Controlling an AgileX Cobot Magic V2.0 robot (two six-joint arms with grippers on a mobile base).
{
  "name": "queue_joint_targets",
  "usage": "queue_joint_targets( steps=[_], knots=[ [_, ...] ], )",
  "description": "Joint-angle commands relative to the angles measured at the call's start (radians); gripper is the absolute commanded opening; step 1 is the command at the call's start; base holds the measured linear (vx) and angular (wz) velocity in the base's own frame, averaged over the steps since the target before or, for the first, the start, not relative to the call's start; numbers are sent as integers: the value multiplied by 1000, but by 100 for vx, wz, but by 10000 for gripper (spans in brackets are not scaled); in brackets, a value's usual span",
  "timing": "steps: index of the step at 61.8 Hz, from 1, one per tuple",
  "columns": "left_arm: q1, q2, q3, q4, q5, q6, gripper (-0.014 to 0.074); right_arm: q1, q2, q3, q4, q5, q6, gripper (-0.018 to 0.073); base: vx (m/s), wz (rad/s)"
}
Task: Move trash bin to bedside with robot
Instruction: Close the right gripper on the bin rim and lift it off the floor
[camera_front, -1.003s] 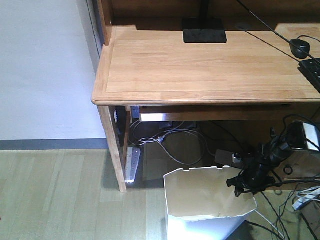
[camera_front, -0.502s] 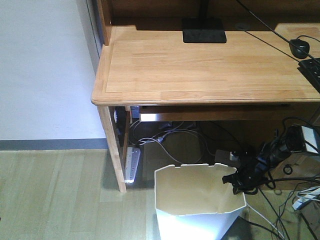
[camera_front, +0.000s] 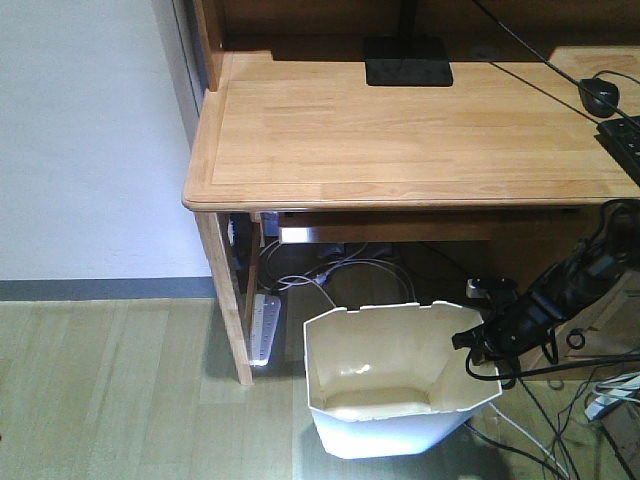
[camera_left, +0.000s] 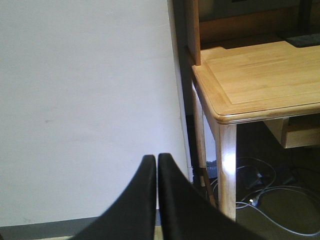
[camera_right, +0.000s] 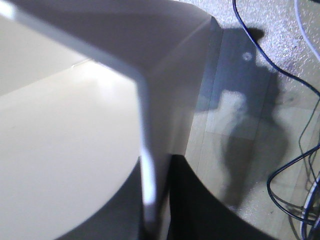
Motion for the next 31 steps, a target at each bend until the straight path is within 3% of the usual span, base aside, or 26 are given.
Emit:
queue_joint_targets(
  steps=[1, 31],
  knots=[
    [-6, -9, 28, -4, -74, -8, -6, -4, -155, 50, 50, 145, -57, -11, 0, 0],
    [-6, -9, 28, -4, -74, -8, -6, -1, -594, 351, 128, 156, -106, -7, 0, 0]
  ],
)
